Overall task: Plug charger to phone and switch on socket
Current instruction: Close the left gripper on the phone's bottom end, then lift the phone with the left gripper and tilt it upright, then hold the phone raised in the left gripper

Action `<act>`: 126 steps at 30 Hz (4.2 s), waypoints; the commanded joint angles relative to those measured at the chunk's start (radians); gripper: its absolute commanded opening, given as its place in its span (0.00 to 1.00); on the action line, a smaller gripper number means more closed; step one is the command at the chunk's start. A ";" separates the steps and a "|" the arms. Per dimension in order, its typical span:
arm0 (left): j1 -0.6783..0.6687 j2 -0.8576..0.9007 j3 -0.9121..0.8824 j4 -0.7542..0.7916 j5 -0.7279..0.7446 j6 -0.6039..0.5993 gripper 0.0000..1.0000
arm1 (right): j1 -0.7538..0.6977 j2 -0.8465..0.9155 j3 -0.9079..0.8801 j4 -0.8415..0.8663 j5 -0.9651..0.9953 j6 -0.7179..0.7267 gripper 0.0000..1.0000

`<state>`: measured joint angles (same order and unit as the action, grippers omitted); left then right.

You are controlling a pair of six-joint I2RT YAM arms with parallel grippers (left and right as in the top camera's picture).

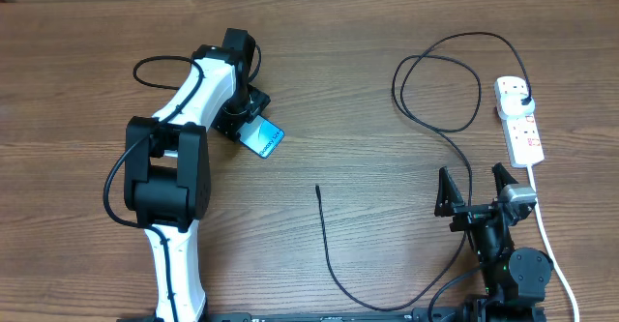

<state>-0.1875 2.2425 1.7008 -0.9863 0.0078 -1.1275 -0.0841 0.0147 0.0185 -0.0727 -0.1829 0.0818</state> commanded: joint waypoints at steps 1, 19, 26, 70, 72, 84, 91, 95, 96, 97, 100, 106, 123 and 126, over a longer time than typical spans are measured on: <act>-0.002 0.092 -0.042 0.019 0.067 -0.002 0.04 | 0.005 -0.011 -0.010 0.003 0.006 0.000 1.00; -0.002 0.038 0.171 -0.127 0.097 0.051 0.04 | 0.005 -0.011 -0.010 0.003 0.006 0.000 1.00; -0.002 -0.008 0.254 -0.177 0.135 0.084 0.04 | 0.005 -0.011 -0.010 0.003 0.006 0.000 1.00; -0.002 -0.014 0.313 -0.181 1.241 0.132 0.04 | 0.005 -0.011 -0.010 0.003 0.006 0.000 1.00; -0.002 -0.014 0.313 -0.181 1.276 0.168 0.04 | 0.005 -0.011 -0.010 0.003 0.006 0.000 1.00; -0.002 -0.014 0.313 -0.181 1.407 0.185 0.04 | 0.005 -0.011 -0.010 0.003 0.006 0.000 1.00; 0.022 -0.014 0.313 -0.181 1.419 0.162 0.04 | 0.005 -0.011 -0.010 0.003 0.006 0.000 1.00; 0.046 -0.014 0.313 -0.181 1.438 0.162 0.04 | 0.005 -0.011 -0.010 0.003 0.006 0.000 1.00; 0.051 -0.014 0.313 -0.181 1.438 0.162 0.04 | 0.005 -0.011 -0.010 0.003 0.006 0.000 1.00; 0.055 -0.014 0.313 -0.181 1.438 0.162 0.04 | 0.005 -0.011 -0.010 0.003 0.006 0.000 1.00; 0.059 -0.014 0.313 -0.181 1.438 0.162 0.04 | 0.005 -0.011 -0.010 0.003 0.006 0.000 1.00; 0.067 -0.014 0.313 -0.181 1.446 0.163 0.04 | 0.005 -0.011 -0.010 0.003 0.006 0.000 1.00; 0.095 -0.014 0.313 -0.181 1.460 0.163 0.04 | 0.005 -0.011 -0.010 0.003 0.006 0.000 1.00; 0.098 -0.014 0.313 -0.181 1.460 0.163 0.04 | 0.005 -0.011 -0.010 0.003 0.006 0.000 1.00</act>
<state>-0.0975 2.2818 1.9793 -1.1641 1.4071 -0.9649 -0.0845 0.0147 0.0185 -0.0723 -0.1829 0.0818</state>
